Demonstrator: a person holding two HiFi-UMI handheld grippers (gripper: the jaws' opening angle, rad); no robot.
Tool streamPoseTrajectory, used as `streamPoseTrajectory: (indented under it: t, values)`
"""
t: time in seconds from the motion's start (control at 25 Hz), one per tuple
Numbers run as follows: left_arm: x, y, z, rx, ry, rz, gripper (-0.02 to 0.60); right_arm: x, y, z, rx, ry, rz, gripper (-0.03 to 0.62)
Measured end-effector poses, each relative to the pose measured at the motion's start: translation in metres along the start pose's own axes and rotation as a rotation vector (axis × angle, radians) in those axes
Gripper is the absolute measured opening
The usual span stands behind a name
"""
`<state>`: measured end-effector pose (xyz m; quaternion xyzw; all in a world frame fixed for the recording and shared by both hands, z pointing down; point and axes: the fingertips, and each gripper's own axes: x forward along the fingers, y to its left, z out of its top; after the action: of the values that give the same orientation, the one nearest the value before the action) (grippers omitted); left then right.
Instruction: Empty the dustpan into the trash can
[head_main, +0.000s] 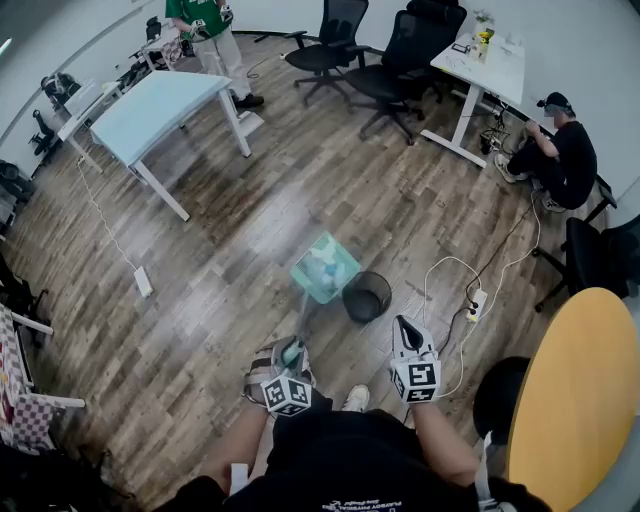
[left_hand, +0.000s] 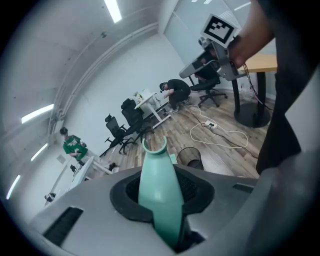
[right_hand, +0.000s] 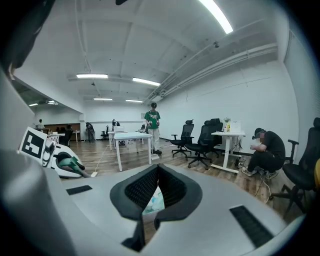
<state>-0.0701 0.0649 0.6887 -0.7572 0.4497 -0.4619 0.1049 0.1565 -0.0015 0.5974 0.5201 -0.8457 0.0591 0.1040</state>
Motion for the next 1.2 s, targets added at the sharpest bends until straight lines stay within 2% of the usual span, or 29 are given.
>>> streamPoseTrajectory:
  t: [0.32,0.52,0.76,0.96,1.08,1.2]
  values:
    - [-0.001,-0.020,0.002,0.219,-0.017,-0.057,0.107,-0.003,0.000,0.000,0.003,-0.001,-0.002,0.023]
    - [0.003,-0.026,0.009,0.376,-0.029,-0.072,0.108,-0.005,0.001,0.006,0.004,-0.024,-0.011,0.023]
    - [0.002,-0.046,0.015,0.582,-0.059,-0.126,0.107,-0.014,-0.001,0.001,0.021,-0.020,-0.023,0.023]
    - [0.005,-0.062,0.013,0.655,-0.061,-0.160,0.101,-0.022,-0.005,-0.008,0.039,-0.004,-0.027,0.023]
    - [0.003,-0.072,0.014,0.693,-0.058,-0.215,0.098,-0.023,-0.007,-0.008,0.052,-0.006,-0.028,0.023]
    - [0.007,-0.077,0.009,0.754,-0.058,-0.215,0.098,-0.023,-0.004,-0.008,0.055,-0.005,-0.023,0.023]
